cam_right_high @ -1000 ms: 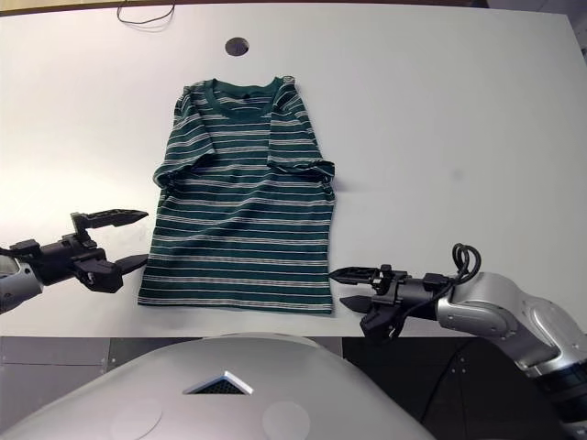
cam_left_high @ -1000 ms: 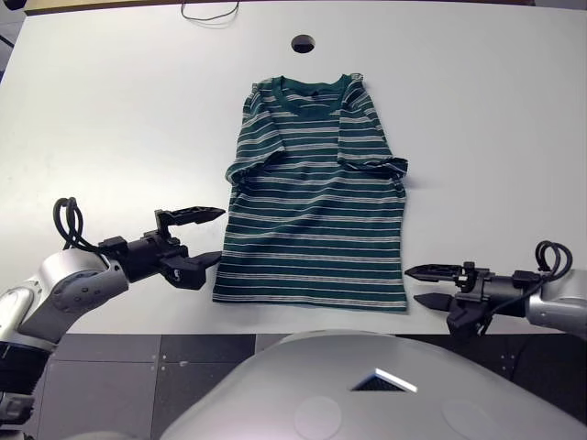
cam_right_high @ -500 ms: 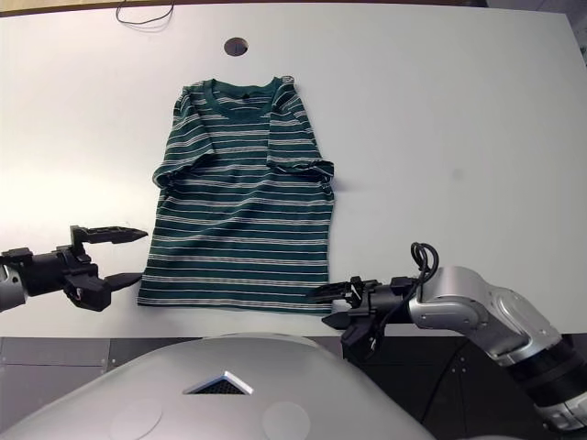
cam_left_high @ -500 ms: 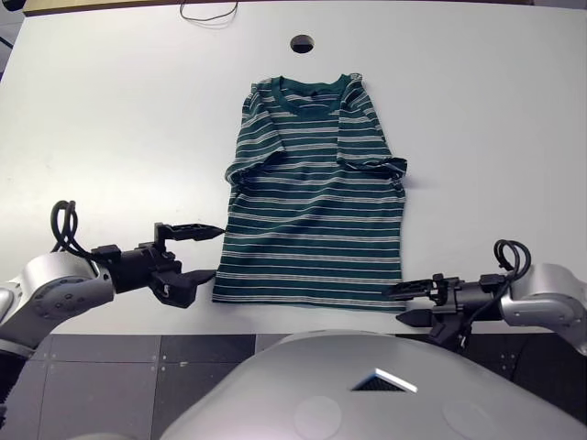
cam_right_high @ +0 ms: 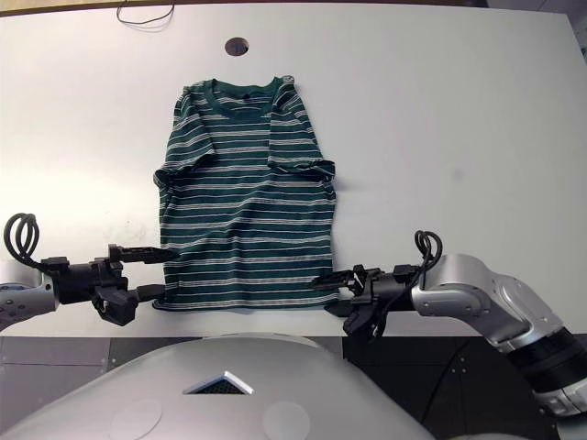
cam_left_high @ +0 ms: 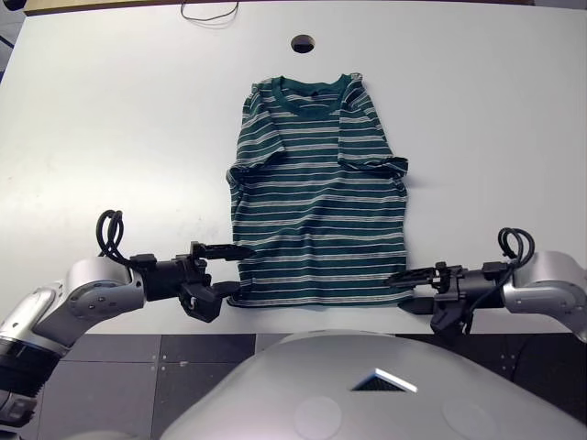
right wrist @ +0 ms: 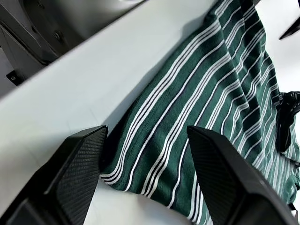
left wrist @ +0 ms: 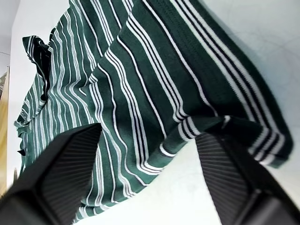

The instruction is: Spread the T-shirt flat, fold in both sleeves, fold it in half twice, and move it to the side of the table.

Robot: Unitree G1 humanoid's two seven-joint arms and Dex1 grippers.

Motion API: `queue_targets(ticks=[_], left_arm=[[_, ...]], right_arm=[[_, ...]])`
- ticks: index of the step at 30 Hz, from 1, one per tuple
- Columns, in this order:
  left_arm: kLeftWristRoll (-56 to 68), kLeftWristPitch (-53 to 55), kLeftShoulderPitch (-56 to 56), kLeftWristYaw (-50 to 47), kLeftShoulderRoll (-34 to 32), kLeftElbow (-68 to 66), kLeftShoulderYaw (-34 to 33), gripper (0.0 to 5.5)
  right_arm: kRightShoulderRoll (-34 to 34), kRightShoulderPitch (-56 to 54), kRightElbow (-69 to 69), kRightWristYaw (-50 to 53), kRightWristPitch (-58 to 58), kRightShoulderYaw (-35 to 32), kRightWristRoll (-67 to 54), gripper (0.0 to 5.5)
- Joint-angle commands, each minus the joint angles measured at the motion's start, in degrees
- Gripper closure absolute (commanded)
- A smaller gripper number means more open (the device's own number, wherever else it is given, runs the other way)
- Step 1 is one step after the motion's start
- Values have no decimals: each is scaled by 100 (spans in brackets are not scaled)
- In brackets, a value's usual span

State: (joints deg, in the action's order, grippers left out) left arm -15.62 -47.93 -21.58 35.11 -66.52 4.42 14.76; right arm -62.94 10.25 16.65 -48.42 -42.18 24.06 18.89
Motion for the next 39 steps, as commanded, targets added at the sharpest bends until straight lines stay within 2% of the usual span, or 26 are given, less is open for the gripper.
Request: queue_targets(ticks=[1,9,14,16,20,28,39], left_arm=[[-457,250,-141,443,63,-458,403,261],[-459,132,9,374,82,-725,507,415],[-456,7,235,330,185,-892,573,490],[-450,-16,286,333,199,-942,603,538],[-447,-29,326,339,198,-1002,648,538],[-399,-58,383,295,225,-1096,638,538],[-381,-106,607,298,403,-1279,702,538]], right_arm=[[-142,-58,-277,-205,223,-102,345,232],[-212,-16,-249,-253,278,-221,304,232],[-508,220,-277,-58,381,-841,144,232],[-649,394,-445,38,348,-1101,170,232],[-446,329,-676,84,190,-964,402,232],[129,-12,-617,-212,-56,-50,546,232],[406,-319,-945,-118,-214,315,692,232]])
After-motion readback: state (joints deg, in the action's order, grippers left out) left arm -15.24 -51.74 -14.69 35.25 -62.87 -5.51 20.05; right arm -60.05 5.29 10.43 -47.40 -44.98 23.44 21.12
